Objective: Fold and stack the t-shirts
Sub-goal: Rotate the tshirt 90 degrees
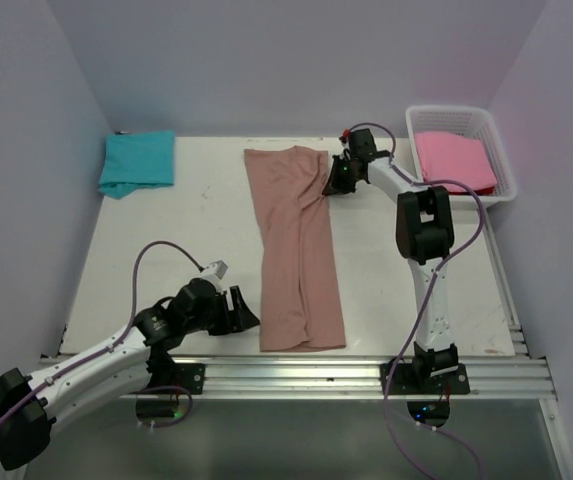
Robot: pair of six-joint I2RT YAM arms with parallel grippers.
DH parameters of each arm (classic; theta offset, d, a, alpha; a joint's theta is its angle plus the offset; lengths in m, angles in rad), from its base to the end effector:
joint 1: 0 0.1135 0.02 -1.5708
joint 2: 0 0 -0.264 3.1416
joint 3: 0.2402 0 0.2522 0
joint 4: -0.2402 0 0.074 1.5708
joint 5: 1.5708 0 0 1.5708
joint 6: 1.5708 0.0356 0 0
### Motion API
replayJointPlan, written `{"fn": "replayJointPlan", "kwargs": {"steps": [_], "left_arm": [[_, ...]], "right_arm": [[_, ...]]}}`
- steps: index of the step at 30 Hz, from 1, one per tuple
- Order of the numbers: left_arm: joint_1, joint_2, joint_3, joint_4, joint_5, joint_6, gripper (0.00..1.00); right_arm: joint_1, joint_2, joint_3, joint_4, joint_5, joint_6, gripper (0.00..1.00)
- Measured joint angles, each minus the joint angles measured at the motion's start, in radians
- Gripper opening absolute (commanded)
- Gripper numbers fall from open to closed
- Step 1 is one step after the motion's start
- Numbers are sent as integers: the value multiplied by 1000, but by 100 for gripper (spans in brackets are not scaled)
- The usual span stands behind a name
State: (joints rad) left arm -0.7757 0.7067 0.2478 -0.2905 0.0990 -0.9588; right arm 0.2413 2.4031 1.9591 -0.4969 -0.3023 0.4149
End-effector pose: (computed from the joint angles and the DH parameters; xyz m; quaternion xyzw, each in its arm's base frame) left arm 0.1014 -0.1044 0.1557 -0.0640 0.9137 -0.3334 0.2234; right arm 0.5080 0.1359 0.1529 0.0350 0.9405 0.2342 0.2438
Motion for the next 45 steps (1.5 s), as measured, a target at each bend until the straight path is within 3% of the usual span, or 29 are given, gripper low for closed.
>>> {"fn": "replayJointPlan", "kwargs": {"steps": [24,30,37,45], "left_arm": [[0,38,-17,20,1,0,72],[0,54,-17,34,2,0,72],[0,46,-21,35,2,0,72],[0,35,-30,39,2,-1,72]], "right_arm": [[0,-291,-197,52,23,-22,0],[0,-293,-181,11,69,-35,3],[0,-252,-140,-19,92,-34,0],[1,-275,-231,-14,117,-31,0]]}}
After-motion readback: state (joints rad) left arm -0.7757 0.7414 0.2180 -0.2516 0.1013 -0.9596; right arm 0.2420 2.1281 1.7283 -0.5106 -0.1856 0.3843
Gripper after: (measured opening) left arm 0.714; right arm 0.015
